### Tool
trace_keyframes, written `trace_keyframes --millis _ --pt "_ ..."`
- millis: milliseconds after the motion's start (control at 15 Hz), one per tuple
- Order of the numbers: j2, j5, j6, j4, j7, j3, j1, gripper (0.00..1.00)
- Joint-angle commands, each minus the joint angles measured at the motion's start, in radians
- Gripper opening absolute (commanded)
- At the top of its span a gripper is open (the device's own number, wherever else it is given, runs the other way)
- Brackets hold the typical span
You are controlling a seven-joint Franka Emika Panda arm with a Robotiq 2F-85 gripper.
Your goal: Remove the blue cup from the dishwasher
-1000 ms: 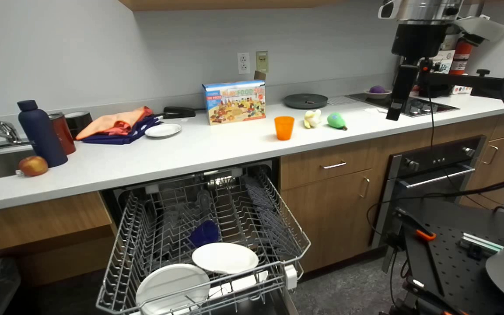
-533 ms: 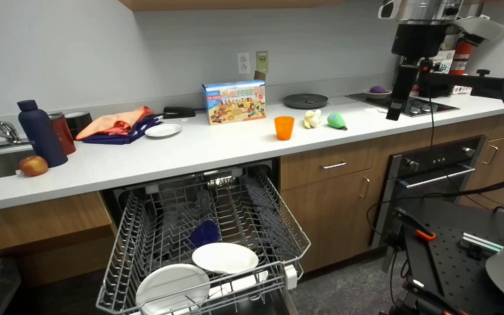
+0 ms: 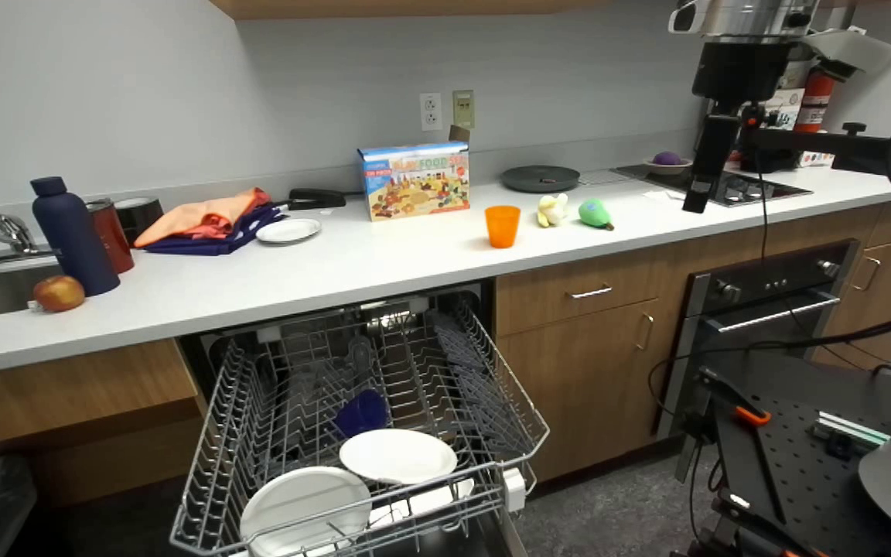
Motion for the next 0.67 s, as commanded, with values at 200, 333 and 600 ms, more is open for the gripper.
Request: trace_keyframes --millis 200,333,600 --pt "0.032 0.005 0.002 0.02 0.01 0.001 0.006 1.0" --pt "0.077 0.02 0.012 0.047 0.021 0.006 0.017 1.0" --pt "0.176 0.045 0.042 0.115 0.039 0.018 0.033 1.0"
